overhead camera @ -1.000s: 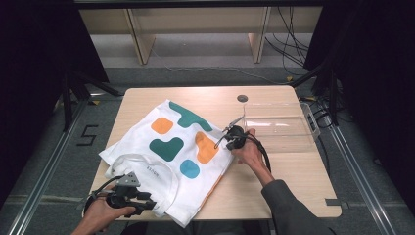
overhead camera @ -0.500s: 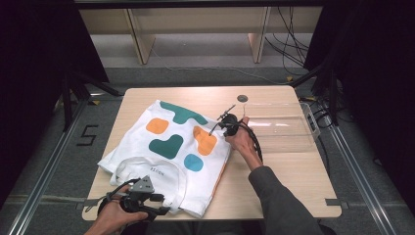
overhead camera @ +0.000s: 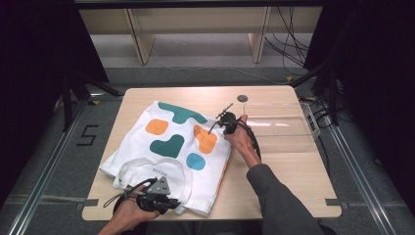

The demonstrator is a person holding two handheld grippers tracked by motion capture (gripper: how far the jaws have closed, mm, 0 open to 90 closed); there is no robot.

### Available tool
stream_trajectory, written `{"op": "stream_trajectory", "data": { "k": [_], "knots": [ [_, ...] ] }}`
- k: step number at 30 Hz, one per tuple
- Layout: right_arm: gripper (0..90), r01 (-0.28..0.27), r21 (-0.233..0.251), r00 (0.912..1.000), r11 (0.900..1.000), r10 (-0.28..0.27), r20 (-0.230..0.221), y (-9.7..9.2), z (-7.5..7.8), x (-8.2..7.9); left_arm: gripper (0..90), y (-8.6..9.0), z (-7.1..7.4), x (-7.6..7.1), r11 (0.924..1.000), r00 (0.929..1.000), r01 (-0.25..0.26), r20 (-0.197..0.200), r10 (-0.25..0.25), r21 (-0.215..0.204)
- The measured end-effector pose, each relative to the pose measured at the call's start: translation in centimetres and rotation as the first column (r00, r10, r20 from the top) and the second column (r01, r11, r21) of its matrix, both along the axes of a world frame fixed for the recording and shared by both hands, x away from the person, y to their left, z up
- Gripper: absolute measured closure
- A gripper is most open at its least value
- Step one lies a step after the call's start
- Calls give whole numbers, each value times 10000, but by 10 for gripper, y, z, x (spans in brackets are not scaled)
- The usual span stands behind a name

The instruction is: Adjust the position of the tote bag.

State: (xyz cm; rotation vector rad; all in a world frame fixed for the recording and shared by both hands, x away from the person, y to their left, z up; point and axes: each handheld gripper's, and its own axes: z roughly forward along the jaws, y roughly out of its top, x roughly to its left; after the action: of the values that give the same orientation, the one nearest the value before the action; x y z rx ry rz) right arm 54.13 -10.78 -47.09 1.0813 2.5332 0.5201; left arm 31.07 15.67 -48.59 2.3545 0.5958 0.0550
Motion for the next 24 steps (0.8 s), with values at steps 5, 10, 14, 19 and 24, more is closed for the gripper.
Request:
{"op": "stream_trajectory", "data": {
  "k": [5, 10, 14, 19, 24],
  "knots": [
    [827, 16, 236, 9990, 9997, -27, 455, 8, 17, 10, 871, -16, 1, 3, 10000, 10000, -78, 16, 78, 62],
    [789, -543, 1352, 9964, 9893, 449, 713, 11, 43, -5, 871, -30, 0, 6, 9998, 9998, -179, -27, 179, -53],
    [751, -961, 2030, 9942, 9745, 838, 681, 2, 54, -30, 871, -44, 1, 11, 9999, 9999, -122, 25, 122, -20],
    [725, -1455, 2468, 9884, 9581, 1296, 794, -14, 58, -68, 871, -60, 3, 18, 9999, 9998, -171, 61, 171, 3],
    [711, -1615, 2349, 9860, 9585, 1465, 801, -40, 54, -101, 871, -76, 4, 29, 9994, 9993, 124, 355, -135, 319]
  ]
}}
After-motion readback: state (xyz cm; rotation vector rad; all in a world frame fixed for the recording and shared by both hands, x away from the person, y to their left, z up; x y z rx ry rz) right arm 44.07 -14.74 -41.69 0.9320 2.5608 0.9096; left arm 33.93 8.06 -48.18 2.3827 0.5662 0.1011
